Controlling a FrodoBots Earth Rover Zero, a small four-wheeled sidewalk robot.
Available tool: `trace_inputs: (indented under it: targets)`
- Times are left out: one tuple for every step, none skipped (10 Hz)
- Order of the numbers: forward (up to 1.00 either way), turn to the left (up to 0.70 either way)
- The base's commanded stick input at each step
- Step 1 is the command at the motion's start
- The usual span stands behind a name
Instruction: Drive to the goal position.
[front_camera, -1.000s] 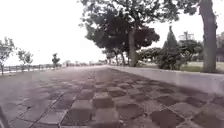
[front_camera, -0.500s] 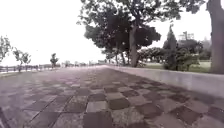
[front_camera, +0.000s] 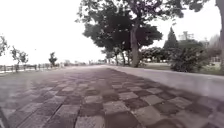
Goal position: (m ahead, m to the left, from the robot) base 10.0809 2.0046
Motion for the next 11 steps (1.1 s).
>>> trace_inputs:
  targets:
    - [1.0, 0.0]
    - [1.0, 0.0]
    - [1.0, 0.0]
    - [1.0, 0.0]
    - [1.0, 0.0]
    - [1.0, 0.0]
    - [1.0, 0.0]
    - [1.0, 0.0]
    - [1.0, 0.0]
    - [1.0, 0.0]
    - [1.0, 0.0]
